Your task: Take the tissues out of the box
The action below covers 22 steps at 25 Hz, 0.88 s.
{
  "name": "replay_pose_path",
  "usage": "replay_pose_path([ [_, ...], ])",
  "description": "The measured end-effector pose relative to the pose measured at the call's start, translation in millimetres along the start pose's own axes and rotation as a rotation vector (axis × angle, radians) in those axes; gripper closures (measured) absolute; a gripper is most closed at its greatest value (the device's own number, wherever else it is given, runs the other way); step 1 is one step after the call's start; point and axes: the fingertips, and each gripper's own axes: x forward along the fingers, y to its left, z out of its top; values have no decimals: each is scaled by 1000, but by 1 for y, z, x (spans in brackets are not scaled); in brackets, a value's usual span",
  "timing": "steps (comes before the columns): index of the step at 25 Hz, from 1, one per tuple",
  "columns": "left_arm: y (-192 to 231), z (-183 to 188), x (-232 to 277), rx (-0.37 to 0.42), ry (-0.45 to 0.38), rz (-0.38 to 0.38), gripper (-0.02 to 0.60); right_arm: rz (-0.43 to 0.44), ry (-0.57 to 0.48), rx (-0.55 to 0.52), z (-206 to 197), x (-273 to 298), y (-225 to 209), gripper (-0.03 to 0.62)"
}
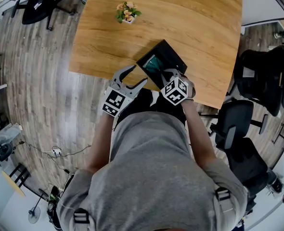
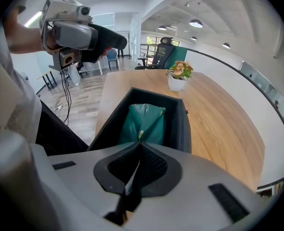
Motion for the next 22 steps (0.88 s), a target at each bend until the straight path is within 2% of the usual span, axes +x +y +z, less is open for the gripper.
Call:
replay_pose_path([
  [18,-1,5,-8,20,-13,7,313,-17,-47,70,5,-5,1,582],
  [22,-8,7,-11,33,-22,-24,313,-24,-67,69,8,-10,1,582],
])
